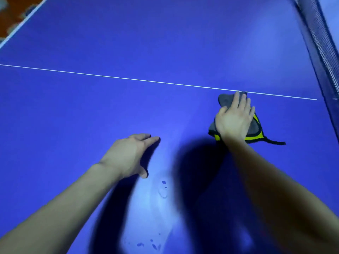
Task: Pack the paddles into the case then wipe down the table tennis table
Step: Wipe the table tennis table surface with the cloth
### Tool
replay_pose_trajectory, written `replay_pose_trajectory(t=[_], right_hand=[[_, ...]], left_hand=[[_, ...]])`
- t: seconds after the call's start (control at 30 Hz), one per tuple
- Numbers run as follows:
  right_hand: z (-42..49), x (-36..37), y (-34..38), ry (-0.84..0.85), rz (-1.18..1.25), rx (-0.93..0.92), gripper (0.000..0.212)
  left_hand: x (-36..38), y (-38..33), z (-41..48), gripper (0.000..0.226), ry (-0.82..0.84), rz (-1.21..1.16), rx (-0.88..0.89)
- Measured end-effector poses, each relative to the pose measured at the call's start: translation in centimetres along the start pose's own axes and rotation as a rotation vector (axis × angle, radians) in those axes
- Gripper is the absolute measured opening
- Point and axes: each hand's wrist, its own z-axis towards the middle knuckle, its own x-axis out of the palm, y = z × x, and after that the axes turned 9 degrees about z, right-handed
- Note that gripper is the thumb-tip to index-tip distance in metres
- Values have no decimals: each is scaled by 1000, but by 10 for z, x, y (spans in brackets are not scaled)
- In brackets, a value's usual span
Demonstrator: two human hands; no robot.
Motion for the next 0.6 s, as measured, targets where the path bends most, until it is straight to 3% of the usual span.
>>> replay_pose_trajectory(t=[0.07,0.13,0.23,0.3,0.37,0.5,0.6], right_hand=[[-12,26,59,-14,-24,0,71],[-44,54,127,61,15,-276,64],[-99,76,203,379,21,-746,62],[-91,77,201,448,27,-829,62],[-50,70,159,301,40,-673,61],[46,22,30,68,-122,-59,68],[55,23,34,34,-119,116,73]], left_hand=[[2,29,1,137,-12,30,-34],[10,56,3,152,15,54,-85],[23,80,9,170,103,49,-142],[28,85,13,171,113,48,-153],[28,85,12,169,108,89,-137],[32,87,10,169,80,159,-131],[33,90,8,169,68,190,-116]])
